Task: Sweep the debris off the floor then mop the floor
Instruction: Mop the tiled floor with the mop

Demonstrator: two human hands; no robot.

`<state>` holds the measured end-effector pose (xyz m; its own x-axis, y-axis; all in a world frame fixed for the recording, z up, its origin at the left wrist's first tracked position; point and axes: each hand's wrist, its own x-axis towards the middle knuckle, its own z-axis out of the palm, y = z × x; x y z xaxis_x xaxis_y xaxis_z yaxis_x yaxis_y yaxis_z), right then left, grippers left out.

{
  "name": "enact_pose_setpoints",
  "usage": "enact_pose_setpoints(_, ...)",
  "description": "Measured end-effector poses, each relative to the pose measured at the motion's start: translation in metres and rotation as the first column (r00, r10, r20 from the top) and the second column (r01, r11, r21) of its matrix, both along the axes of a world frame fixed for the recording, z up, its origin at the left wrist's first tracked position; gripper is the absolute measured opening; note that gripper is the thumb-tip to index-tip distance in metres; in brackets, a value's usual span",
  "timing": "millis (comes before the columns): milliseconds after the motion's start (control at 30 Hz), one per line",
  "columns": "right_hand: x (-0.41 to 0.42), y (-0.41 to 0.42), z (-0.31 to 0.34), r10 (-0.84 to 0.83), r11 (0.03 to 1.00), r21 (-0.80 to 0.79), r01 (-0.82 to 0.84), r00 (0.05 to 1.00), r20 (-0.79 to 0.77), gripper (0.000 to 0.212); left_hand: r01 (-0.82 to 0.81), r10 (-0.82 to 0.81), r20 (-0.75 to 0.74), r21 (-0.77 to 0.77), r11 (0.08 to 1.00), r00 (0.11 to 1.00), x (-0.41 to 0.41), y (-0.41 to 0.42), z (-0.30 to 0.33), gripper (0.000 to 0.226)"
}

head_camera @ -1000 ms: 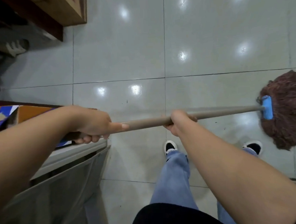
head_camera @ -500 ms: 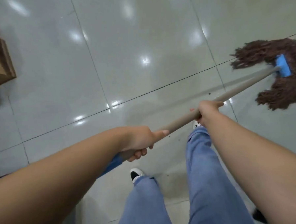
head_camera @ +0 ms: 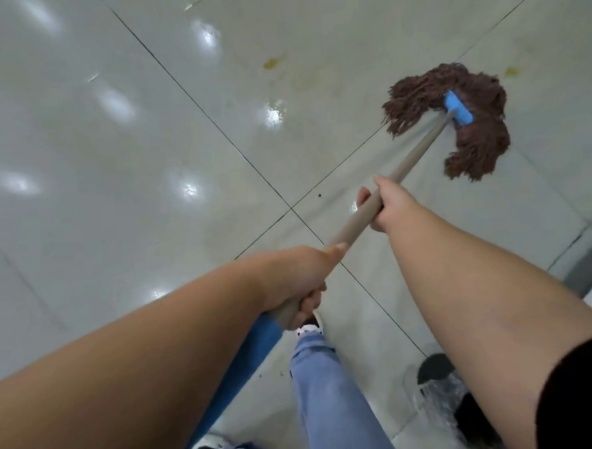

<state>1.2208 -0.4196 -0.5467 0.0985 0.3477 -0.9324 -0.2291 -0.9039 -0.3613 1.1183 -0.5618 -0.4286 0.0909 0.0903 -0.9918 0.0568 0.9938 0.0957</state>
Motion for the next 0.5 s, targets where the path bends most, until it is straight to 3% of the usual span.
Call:
enact_pose_setpoints(67, -0.016, -0.011, -0.002, -0.066, 0.996, -0.06, 0.065, 0.998, -0.022, 0.026, 0.027, -0.026, -0.034, 0.02, 0.999, 0.999, -0.018, -0.008, -0.001, 0.057)
enact_pose_setpoints(267, -0.066, -0.083, 0.008, 0.002, 0.995, -0.1, -0.001, 1.0, 0.009, 0.046, 0.065, -0.062, -0.05, 0.054, 0.996, 0.997, -0.069, -0.085, 0.005, 0.06)
enact_pose_setpoints(500, -0.172, -0.269, 0.042, 0.047, 0.985, -0.169, -0.046, 0.999, 0.003, 0.042, 0.14, -0.139, -0.093, 0.002, 0.99, 0.986, -0.177, -0.264, 0.041, 0.063)
